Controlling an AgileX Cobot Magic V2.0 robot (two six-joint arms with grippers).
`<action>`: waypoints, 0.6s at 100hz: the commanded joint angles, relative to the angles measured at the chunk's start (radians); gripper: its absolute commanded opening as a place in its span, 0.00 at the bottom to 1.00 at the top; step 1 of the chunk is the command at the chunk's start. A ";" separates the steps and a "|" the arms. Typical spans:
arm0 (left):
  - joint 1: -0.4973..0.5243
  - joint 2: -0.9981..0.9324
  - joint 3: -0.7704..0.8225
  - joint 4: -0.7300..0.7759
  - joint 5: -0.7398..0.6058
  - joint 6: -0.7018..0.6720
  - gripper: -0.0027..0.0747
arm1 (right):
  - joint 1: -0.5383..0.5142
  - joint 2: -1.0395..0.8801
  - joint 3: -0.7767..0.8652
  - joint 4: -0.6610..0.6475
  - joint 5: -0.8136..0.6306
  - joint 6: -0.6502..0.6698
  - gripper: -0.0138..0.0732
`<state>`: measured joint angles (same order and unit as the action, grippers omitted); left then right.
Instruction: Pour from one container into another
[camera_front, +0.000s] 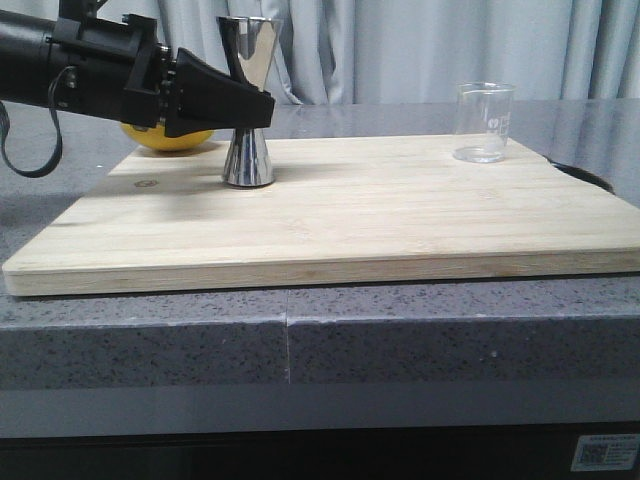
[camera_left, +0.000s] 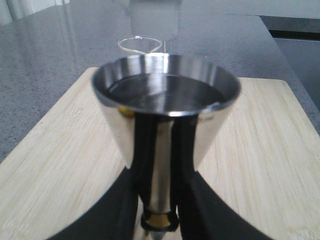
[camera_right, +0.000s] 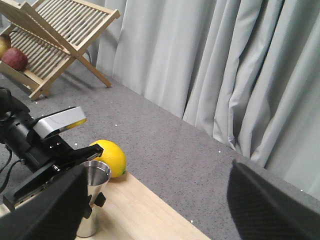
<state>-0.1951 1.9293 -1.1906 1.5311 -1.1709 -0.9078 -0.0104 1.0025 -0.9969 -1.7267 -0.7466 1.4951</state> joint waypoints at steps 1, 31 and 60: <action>0.003 -0.049 -0.022 -0.058 -0.082 0.002 0.19 | 0.001 -0.018 -0.023 0.041 0.014 0.000 0.76; 0.003 -0.049 -0.022 -0.058 -0.082 0.002 0.30 | 0.001 -0.018 -0.023 0.041 0.014 0.000 0.76; 0.003 -0.049 -0.022 -0.058 -0.082 0.002 0.36 | 0.001 -0.018 -0.023 0.041 0.014 0.000 0.76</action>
<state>-0.1951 1.9293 -1.1906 1.5311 -1.1709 -0.9078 -0.0104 1.0025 -0.9969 -1.7267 -0.7466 1.4951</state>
